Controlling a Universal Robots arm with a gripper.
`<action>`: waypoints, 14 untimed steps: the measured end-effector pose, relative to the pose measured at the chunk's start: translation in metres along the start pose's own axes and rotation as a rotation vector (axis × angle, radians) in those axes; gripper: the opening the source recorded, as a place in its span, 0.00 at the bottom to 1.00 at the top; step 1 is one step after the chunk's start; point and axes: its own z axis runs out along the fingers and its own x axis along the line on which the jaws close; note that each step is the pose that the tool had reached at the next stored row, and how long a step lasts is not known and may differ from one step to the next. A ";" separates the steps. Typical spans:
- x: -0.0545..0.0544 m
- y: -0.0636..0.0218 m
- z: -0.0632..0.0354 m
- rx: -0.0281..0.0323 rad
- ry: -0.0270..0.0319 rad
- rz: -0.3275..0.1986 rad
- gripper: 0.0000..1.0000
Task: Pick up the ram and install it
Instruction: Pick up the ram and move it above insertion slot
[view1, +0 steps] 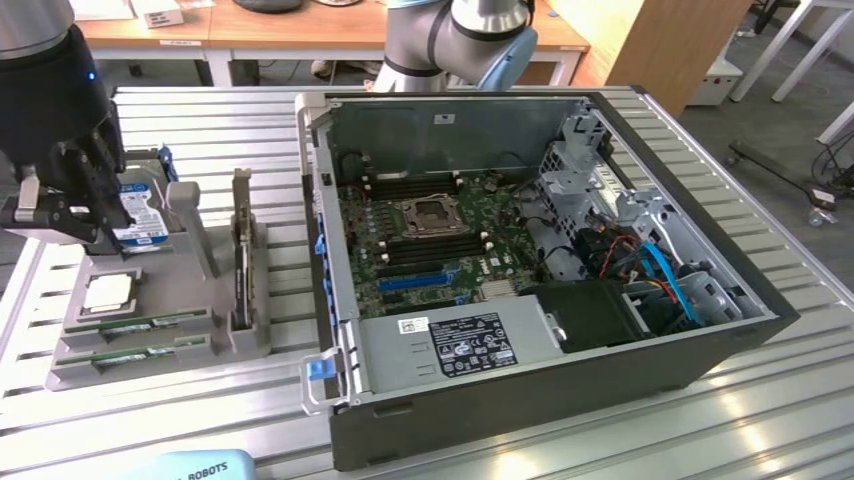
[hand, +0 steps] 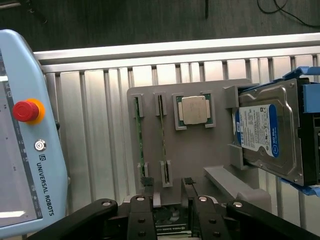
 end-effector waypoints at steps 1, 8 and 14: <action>0.000 0.0000 0.0000 0.0001 -0.0001 0.000 0.35; 0.000 -0.0003 0.0073 0.0000 0.0000 0.000 0.35; 0.000 -0.0007 0.0166 -0.0001 0.0001 0.000 0.35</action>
